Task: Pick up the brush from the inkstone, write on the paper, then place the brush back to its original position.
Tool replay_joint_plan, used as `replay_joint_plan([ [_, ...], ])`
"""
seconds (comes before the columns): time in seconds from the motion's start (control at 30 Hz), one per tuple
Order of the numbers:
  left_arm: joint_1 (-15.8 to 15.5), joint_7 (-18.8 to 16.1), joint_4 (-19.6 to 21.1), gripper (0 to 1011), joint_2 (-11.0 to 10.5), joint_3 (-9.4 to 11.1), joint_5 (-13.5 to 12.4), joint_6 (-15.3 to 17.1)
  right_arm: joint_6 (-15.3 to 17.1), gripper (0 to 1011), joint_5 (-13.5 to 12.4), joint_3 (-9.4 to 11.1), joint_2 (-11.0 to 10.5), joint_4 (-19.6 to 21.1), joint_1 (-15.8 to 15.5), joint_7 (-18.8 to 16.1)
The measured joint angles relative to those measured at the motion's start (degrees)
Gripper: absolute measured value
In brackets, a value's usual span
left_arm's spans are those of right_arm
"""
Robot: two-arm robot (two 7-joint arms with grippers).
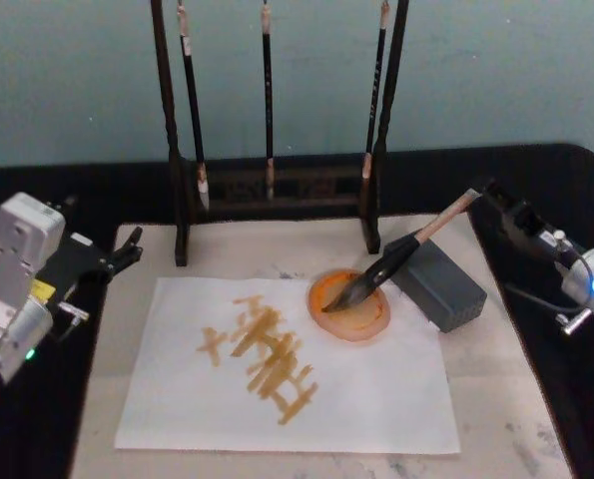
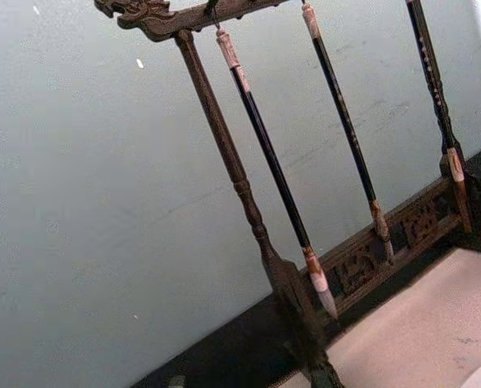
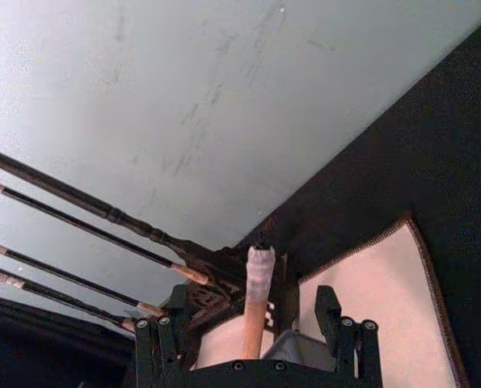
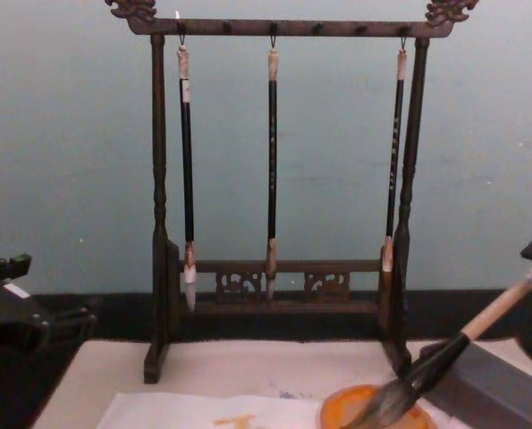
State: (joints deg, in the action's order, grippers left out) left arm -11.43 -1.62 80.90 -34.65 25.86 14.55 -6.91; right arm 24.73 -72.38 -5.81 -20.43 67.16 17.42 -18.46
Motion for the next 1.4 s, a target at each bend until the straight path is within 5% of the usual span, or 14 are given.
replay_joint_plan([
  [0.47, 0.0, 0.0, 0.0, 1010, 0.0, 0.0, 0.0, 0.0, -3.0, 1000, 1.8, -4.8, 0.7, -8.0, 6.6, -2.5],
  [0.8, 0.0, 0.0, 0.0, 1009, 0.0, 0.0, 0.0, 0.0, -2.8, 994, 1.8, -4.6, 0.7, -7.8, 6.4, -2.5],
  [1.4, 0.0, 0.0, 0.0, 1010, 0.0, 0.0, 0.0, 0.0, -2.6, 531, 1.6, -4.4, 0.7, -7.6, 6.2, -2.4],
])
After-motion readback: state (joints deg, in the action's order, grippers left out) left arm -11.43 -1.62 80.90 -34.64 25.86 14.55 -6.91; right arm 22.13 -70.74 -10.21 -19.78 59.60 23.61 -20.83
